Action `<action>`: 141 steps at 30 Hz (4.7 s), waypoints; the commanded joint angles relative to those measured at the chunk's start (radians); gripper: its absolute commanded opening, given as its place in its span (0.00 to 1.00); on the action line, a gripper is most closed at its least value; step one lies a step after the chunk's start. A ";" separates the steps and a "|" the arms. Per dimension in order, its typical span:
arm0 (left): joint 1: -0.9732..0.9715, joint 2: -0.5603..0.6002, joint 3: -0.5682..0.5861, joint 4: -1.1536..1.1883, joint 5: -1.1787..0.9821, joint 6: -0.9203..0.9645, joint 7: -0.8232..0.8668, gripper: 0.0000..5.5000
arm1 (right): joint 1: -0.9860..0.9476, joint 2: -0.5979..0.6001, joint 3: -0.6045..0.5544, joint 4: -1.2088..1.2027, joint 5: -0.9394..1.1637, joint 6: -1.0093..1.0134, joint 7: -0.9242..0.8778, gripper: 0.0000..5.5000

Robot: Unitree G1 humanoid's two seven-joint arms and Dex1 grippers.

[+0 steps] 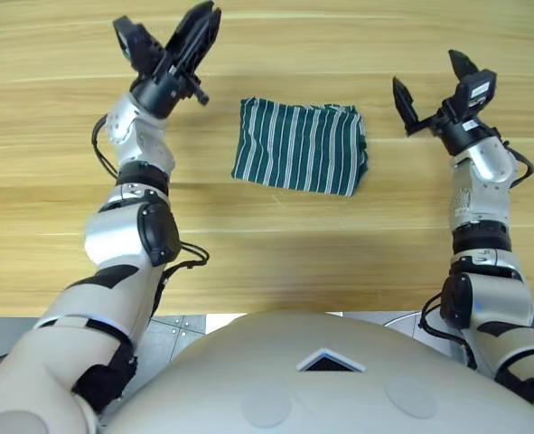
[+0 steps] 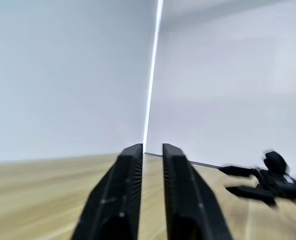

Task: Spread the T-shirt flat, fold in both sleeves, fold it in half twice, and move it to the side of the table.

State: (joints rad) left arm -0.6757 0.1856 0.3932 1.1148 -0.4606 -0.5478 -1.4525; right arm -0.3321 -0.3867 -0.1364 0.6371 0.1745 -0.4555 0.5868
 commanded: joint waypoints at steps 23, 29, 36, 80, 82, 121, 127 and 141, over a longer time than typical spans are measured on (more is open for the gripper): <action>0.110 0.134 -0.458 0.016 0.535 -0.502 0.334 0.00 | -0.179 -0.038 0.544 -0.084 -0.671 -0.120 -0.054 0.10; 0.110 0.137 -0.523 0.027 0.590 -0.522 0.407 0.00 | -0.237 -0.009 0.590 0.024 -0.726 -0.114 -0.105 0.01; 0.115 0.173 -0.619 0.035 0.709 -0.523 0.506 0.00 | -0.266 0.006 0.634 0.121 -0.778 -0.108 -0.161 0.01; 0.040 0.368 -1.237 -0.248 1.250 -0.348 1.120 0.00 | -0.294 -0.032 0.316 0.409 -0.392 -0.037 -0.137 0.01; 0.038 0.377 -1.199 -0.271 1.213 -0.352 1.133 0.00 | -0.284 -0.025 0.307 0.383 -0.368 -0.056 -0.107 0.01; 0.251 0.366 -0.724 -0.523 0.704 -0.379 1.056 0.00 | -0.296 0.024 0.256 0.737 -0.399 0.386 -0.628 0.01; 0.280 0.313 -0.700 -0.413 0.631 -0.410 1.039 0.00 | -0.256 -0.084 0.028 0.739 -0.251 0.446 -0.686 0.01; 0.296 0.190 -0.549 -0.239 0.326 -0.402 0.884 0.00 | -0.371 -0.125 0.080 0.603 -0.399 0.081 -0.875 0.01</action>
State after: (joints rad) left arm -0.3619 0.4093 -0.2079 0.8559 -0.0171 -0.9800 -0.4857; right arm -0.6651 -0.5006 -0.1185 1.3125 -0.1476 -0.2605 -0.1921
